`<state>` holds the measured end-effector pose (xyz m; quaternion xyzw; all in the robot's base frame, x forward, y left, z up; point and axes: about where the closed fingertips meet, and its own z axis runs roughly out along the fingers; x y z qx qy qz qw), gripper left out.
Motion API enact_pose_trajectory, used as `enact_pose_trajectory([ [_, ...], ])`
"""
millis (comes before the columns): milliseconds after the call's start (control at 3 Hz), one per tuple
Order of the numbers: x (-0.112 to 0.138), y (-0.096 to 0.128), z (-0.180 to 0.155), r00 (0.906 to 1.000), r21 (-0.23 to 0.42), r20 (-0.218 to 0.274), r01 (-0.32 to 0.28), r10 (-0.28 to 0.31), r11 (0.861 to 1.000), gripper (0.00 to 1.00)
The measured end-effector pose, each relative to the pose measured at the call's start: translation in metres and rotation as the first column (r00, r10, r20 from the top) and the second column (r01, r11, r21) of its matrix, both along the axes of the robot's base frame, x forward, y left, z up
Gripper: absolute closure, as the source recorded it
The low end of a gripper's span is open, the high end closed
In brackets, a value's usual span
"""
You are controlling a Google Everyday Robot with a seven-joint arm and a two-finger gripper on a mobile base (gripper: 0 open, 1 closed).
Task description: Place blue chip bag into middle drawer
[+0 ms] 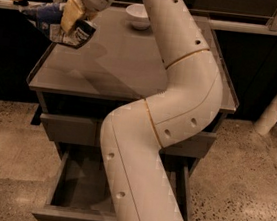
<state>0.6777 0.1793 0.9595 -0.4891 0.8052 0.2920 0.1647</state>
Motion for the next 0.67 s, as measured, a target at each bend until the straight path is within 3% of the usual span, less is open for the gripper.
enact_pose_trajectory([
  [333,0.004,0.011,-0.007,0.9994,0.0,-0.031,0.012,-0.012,1.0,1.0],
  [667,-0.005,0.024,-0.011,0.9934,-0.03,-0.112,0.021,-0.024,0.999,1.0],
])
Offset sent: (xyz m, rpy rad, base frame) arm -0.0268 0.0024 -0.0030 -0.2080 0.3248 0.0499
